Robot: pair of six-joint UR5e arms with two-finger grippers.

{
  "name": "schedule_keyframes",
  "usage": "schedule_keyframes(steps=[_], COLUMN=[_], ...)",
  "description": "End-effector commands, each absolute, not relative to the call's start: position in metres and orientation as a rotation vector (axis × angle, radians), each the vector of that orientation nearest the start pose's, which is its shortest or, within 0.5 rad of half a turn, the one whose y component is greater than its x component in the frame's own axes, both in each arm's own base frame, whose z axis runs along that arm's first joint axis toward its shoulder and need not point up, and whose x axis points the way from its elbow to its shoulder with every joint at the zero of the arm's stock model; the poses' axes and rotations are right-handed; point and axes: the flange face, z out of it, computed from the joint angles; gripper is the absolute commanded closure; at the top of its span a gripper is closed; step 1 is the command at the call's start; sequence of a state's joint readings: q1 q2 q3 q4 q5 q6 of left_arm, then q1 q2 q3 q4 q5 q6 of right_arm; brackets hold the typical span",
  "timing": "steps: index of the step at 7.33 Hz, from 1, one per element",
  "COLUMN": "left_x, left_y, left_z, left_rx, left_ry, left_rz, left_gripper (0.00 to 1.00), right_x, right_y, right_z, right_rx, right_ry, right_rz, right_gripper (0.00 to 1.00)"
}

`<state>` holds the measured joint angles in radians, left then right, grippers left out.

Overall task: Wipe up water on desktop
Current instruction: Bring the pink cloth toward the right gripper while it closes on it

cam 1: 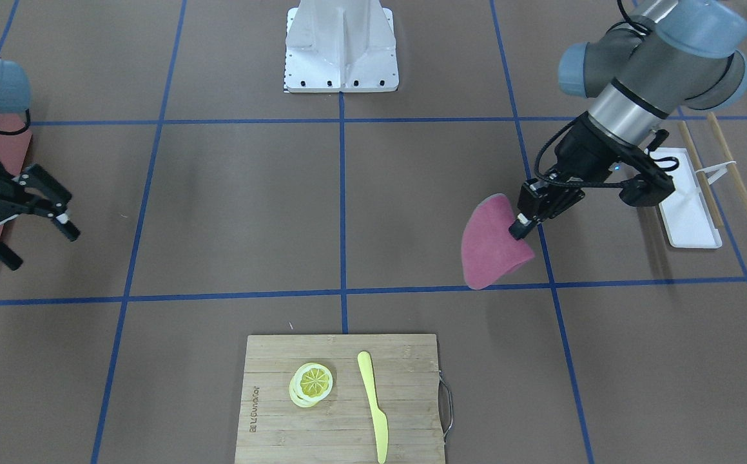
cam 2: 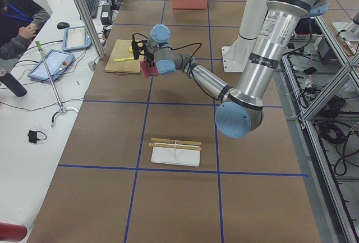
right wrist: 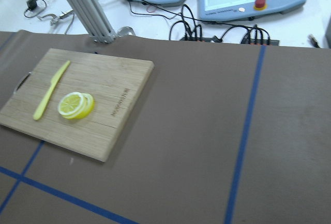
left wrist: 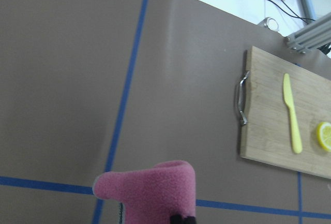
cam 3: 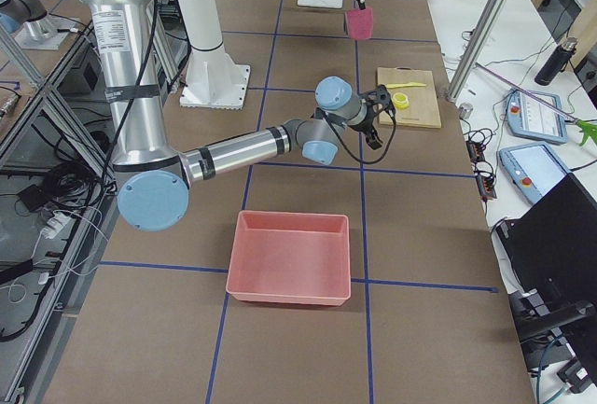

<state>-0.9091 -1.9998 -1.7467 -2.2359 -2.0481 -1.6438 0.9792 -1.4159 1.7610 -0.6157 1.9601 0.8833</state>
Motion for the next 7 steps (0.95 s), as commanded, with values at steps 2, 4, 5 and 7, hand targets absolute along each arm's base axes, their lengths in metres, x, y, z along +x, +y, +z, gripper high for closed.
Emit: schedule_keyframes(steps=[2,4,5,7], left_x=[0.375,0.391,0.406,0.416], left_y=[-0.519,-0.507,-0.495,-0.484], left_z=[0.169,0.154,0.144,0.126], left_rx=[0.018,-0.038,-0.088,-0.141], left_ry=[1.379,1.403,1.416,1.442], left_rz=[-0.674,-0.686,-0.697,-0.714], left_gripper=[1.0,1.0,1.0,1.0], right_x=[-0.403,-0.457,-0.469,-0.484], right_y=[-0.427,-0.406,-0.401,-0.393], right_z=[0.248,0.204,0.19,0.18], right_rx=[0.975,1.071,1.086,1.094], right_ry=[-1.194,-1.02,-0.972,-0.918], right_rz=[-0.067,-0.148,-0.143,-0.181], right_gripper=[0.03,0.04,0.07,0.12])
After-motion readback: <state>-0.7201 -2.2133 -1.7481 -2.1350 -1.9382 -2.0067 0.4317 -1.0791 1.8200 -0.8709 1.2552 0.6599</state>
